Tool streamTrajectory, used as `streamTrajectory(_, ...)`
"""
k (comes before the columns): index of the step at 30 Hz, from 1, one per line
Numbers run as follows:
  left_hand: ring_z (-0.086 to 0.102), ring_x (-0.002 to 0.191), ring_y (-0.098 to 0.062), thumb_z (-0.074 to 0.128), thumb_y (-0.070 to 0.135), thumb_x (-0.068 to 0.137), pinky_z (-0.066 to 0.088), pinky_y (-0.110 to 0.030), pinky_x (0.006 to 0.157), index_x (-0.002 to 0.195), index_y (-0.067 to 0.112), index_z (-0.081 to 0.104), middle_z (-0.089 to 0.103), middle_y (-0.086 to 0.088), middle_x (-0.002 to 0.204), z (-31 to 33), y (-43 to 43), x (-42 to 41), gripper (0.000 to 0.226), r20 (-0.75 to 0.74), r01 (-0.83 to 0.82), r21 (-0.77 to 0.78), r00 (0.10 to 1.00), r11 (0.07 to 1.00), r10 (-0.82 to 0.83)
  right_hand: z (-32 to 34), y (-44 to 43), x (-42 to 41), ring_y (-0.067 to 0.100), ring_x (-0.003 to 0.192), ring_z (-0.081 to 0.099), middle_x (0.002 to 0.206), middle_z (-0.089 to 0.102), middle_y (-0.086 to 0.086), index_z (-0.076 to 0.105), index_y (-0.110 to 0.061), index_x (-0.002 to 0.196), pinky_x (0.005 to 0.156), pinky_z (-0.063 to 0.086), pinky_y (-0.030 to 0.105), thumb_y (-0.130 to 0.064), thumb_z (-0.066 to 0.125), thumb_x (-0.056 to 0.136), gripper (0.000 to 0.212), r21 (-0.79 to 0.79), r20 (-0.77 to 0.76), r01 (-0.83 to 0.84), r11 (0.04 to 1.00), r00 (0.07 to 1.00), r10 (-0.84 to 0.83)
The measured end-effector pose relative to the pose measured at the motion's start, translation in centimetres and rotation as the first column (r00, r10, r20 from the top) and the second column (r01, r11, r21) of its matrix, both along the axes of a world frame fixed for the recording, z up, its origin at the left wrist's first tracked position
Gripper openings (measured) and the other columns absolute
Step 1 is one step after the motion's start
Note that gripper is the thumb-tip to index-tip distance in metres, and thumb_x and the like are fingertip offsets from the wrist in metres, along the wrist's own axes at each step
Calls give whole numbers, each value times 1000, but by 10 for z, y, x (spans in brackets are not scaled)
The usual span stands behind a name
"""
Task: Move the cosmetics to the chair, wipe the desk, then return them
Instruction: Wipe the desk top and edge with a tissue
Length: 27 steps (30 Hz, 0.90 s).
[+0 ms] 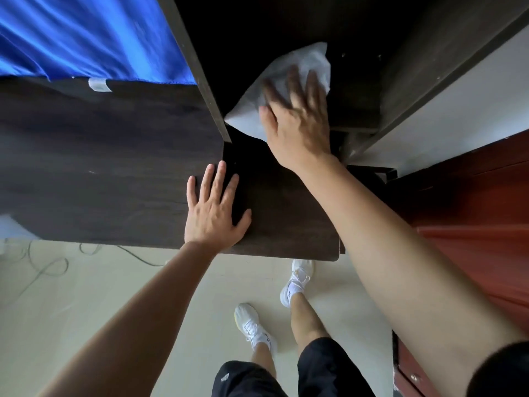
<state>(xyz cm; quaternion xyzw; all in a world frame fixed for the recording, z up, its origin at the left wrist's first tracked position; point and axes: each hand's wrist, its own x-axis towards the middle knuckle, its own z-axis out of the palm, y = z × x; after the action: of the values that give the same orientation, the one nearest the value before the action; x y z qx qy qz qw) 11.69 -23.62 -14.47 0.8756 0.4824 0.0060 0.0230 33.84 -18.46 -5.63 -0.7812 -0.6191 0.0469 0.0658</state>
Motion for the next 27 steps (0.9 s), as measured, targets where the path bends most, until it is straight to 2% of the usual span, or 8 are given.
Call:
streamTrajectory(3,6,154,-29,43,63,87,6,-58,121,151,17,35,12,-10,166,0,-1,1,80,13,8,0,1000,1000,-8,2,13,-17,42,154,6,167,19,11,32,-35,156,124,4,50,-49,24,105,53,-20,-4,-20,1000,1000,20)
streamTrajectory(8,7,153,-29,43,66,85,6,-58,121,148,16,40,13,-9,166,1,0,1,80,35,4,3,999,1000,-4,4,-12,-1,40,154,11,167,20,10,38,-36,154,125,9,49,-50,27,105,52,-6,-29,-93,996,995,93)
streamTrajectory(12,3,154,-28,40,68,87,6,-58,121,147,17,41,11,-9,166,1,1,0,80,28,11,4,1000,1000,-11,11,-30,41,45,153,9,167,15,15,32,-36,156,125,9,52,-53,25,104,55,-49,1,211,976,978,-211)
streamTrajectory(16,5,154,-27,39,69,87,8,-58,121,145,15,44,13,-8,166,0,2,0,79,54,4,9,999,1000,-4,16,-8,42,46,153,1,168,7,16,24,-35,159,124,4,54,-55,27,104,59,-118,-24,352,929,934,-357)
streamTrajectory(20,5,154,-25,40,69,86,8,-57,121,143,15,46,15,-7,165,-1,2,0,79,75,-10,9,997,1000,9,19,26,6,43,154,-1,169,7,11,29,-36,156,124,3,54,-49,25,103,55,-204,39,206,957,979,-202)
streamTrajectory(23,5,154,-24,41,70,85,7,-56,121,143,16,47,15,-6,166,0,3,0,79,71,-10,-5,997,1000,10,19,15,-20,41,154,9,168,15,12,34,-39,154,124,11,48,-52,31,102,54,-119,6,83,989,997,-83)
streamTrajectory(25,5,154,-24,40,70,85,7,-56,121,142,16,48,14,-6,166,0,3,0,79,65,-4,-2,998,1000,4,18,-2,-14,40,153,13,167,19,13,35,-39,154,124,13,45,-57,36,101,57,-57,-34,99,993,994,-101)
streamTrajectory(27,4,154,-24,39,71,86,6,-56,121,142,17,48,13,-6,166,-1,3,0,78,57,-4,5,998,1000,3,16,-17,13,41,153,13,166,19,15,34,-39,155,124,14,46,-60,34,100,59,-49,-7,208,977,978,-209)
